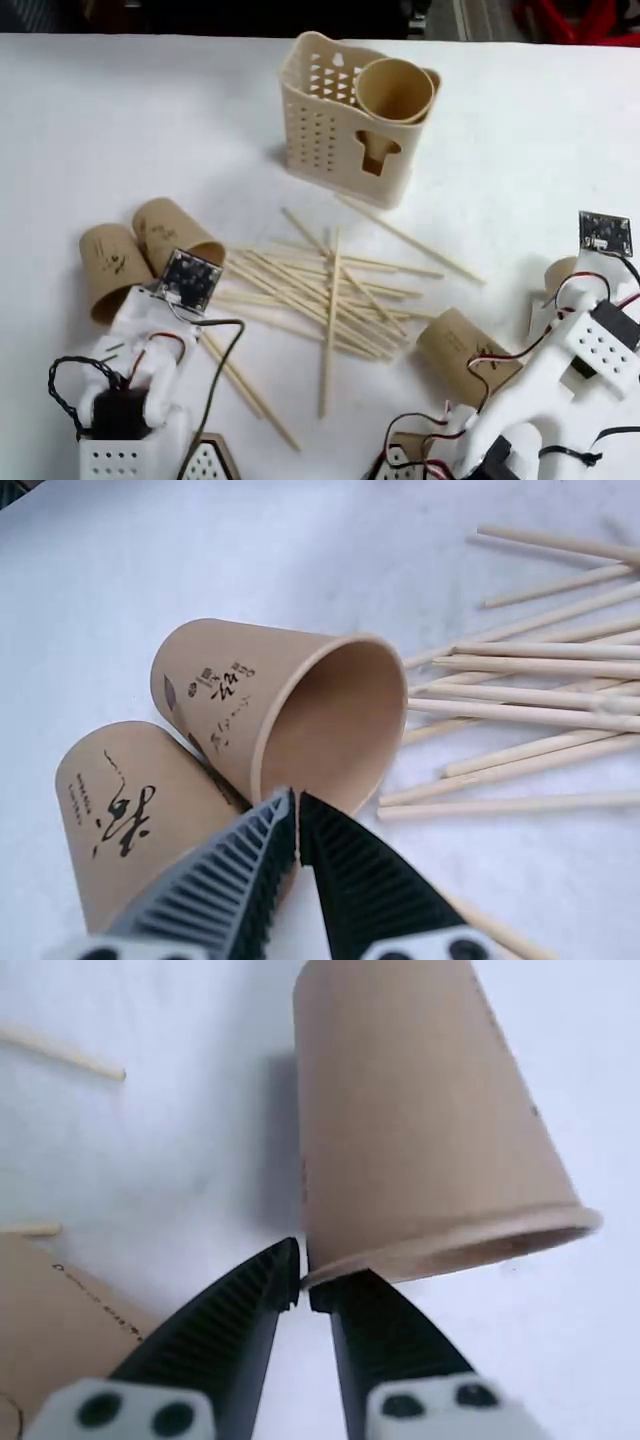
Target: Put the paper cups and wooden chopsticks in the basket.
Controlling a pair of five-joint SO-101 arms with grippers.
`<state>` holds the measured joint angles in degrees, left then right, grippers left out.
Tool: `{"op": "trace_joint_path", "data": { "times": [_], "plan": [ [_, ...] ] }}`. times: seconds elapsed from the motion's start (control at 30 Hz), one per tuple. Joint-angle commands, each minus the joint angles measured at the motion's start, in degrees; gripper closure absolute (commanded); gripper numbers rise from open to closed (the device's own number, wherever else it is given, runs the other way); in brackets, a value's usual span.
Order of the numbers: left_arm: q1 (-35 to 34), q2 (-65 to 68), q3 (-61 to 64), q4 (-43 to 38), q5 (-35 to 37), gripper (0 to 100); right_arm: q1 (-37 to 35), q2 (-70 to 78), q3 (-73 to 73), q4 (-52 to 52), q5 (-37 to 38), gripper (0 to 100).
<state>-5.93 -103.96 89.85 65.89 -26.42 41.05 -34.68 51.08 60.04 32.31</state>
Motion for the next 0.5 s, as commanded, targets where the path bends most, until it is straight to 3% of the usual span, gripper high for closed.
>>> {"op": "trace_joint_path", "data": {
  "times": [0.0,0.47],
  "plan": [
    [-0.6,-0.5,-0.4,-1.4,-0.5,97,-2.9,-5.8,-4.6,-0.3,0.6,97.8],
    [-0.6,-0.5,-0.4,-1.4,-0.5,97,-17.0,-19.7,-22.2,4.2,0.6,97.8]
  ]
}}
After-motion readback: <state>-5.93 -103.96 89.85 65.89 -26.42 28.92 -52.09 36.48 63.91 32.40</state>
